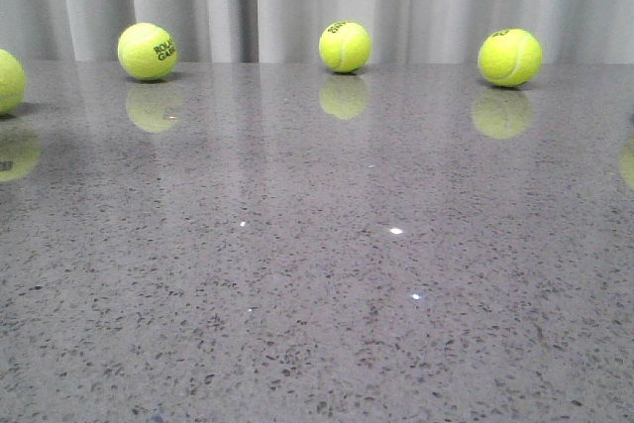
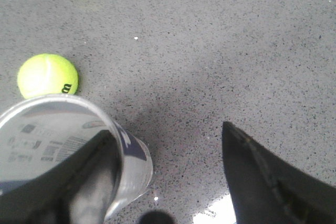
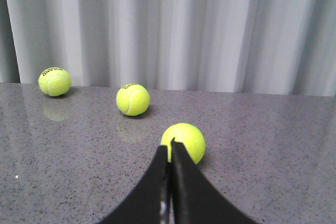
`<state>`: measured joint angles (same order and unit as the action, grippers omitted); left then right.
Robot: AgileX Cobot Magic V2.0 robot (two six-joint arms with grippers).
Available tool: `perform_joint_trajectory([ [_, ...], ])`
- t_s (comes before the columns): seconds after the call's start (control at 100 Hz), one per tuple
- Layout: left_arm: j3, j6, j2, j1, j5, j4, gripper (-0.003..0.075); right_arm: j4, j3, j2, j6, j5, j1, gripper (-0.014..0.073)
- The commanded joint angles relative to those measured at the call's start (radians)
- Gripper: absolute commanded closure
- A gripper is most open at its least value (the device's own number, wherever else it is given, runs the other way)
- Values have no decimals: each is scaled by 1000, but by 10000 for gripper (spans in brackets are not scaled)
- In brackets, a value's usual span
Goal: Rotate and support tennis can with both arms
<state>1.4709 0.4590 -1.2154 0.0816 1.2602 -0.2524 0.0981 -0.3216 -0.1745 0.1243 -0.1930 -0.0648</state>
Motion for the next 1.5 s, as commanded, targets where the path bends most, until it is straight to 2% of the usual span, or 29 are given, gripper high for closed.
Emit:
perform_joint_trajectory([
  [0.0,34,-31,56,7,10,-15,300,-5,-27,-13,0,84,-5,662],
  [0.17,18,-69,152,7,-24,-15,300,-5,-27,-13,0,84,-5,662],
  [0.4,-113,-105,371,7,-179,3,300,-5,-27,-13,0,84,-5,662],
  [0.76,-555,-217,768,7,-512,-4,300,-5,-27,-13,0,84,-5,662],
  [0.91,-757,-217,916,7,-677,-8,300,-5,-27,-13,0,84,-5,662],
  [1.2,-1052,-217,1033,7,-932,-8,307,-5,-27,-13,0,84,-5,662],
  [1.25,-1075,-217,1033,7,-955,-8,333,-5,-27,-13,0,84,-5,662],
  [1.32,-1094,-217,1033,7,-979,-8,408,-5,-27,-13,0,84,-5,662],
  [1.49,-1105,-217,1033,7,-1006,-8,701,-5,-27,-13,0,84,-5,662],
])
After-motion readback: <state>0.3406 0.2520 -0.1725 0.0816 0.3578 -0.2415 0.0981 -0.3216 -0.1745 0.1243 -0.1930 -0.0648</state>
